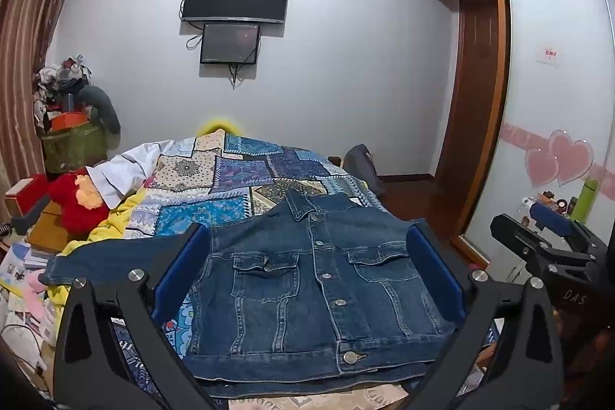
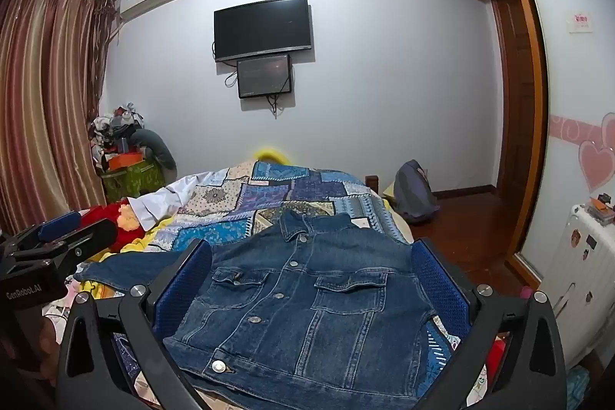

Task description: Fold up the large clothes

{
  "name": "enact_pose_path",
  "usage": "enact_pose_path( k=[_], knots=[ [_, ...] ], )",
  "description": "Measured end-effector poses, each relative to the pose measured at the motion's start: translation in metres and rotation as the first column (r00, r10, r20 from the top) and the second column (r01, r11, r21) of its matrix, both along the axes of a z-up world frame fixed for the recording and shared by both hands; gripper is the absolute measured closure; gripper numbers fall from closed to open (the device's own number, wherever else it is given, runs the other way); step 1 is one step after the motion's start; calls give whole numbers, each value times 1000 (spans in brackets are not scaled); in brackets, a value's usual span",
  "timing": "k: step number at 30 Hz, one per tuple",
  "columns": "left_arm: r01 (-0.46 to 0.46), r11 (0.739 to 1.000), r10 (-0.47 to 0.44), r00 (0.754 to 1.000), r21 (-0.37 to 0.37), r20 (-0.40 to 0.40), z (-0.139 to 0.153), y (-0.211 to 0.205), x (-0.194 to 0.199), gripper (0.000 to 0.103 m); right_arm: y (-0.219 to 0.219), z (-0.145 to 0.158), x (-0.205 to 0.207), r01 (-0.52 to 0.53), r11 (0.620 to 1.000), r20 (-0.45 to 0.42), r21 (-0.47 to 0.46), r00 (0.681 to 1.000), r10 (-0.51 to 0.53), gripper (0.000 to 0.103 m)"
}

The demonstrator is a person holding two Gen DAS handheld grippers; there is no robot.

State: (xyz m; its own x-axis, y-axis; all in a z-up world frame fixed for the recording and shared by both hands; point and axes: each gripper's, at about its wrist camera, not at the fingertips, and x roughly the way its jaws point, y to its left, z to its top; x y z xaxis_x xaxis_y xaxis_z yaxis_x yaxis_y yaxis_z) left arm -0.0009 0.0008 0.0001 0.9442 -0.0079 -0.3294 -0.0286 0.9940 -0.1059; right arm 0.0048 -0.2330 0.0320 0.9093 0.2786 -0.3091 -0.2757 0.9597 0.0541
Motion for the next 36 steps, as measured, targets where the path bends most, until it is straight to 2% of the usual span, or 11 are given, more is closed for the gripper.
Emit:
enact_pose_path(
  k=[36],
  knots=[
    [-3,1000,3,1000,3,8,2,0,0,0,2,-2,2,-2,1000,-6,-3,1000,1,0]
  ],
)
